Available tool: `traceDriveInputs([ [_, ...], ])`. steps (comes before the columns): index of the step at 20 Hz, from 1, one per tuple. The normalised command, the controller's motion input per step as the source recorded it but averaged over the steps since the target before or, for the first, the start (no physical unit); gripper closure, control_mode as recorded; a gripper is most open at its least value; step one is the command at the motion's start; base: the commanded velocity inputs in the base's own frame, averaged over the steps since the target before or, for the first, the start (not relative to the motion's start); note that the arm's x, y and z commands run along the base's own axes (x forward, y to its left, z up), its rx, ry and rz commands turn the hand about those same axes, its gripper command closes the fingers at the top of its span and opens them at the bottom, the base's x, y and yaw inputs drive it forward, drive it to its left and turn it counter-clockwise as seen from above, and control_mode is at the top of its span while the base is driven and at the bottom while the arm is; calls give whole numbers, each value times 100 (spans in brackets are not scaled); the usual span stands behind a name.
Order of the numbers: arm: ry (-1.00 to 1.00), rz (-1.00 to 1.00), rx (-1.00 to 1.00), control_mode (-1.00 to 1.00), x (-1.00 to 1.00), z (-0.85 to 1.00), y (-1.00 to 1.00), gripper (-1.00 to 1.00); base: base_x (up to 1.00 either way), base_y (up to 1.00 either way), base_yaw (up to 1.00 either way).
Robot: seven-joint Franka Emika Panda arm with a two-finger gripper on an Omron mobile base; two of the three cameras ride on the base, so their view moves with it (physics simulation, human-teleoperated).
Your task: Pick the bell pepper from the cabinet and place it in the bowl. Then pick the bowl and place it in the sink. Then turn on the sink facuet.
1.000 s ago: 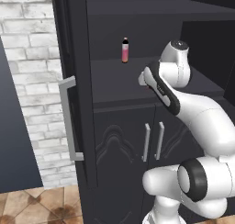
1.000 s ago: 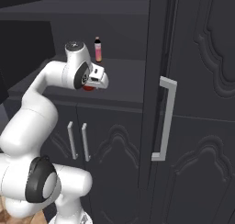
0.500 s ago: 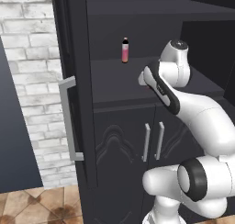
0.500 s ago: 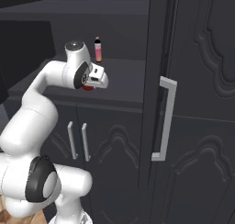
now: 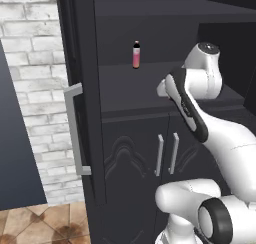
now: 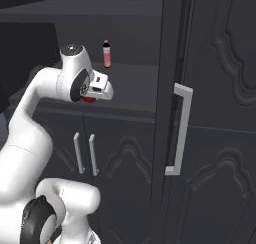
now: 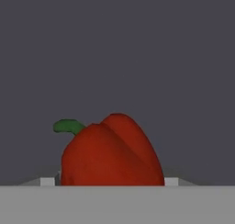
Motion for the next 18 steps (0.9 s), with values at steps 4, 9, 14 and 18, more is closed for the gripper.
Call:
traceDriveInputs([
  [4,0,0,0,-100,-94,50,3,100,0,0,0],
  [9,0,0,0,-100,-70,68,6,100,0,0,0],
  [14,-9,0,0,-100,-44,31,5,100,0,0,0],
  [18,-9,0,0,-100,-42,15,0,100,0,0,0],
])
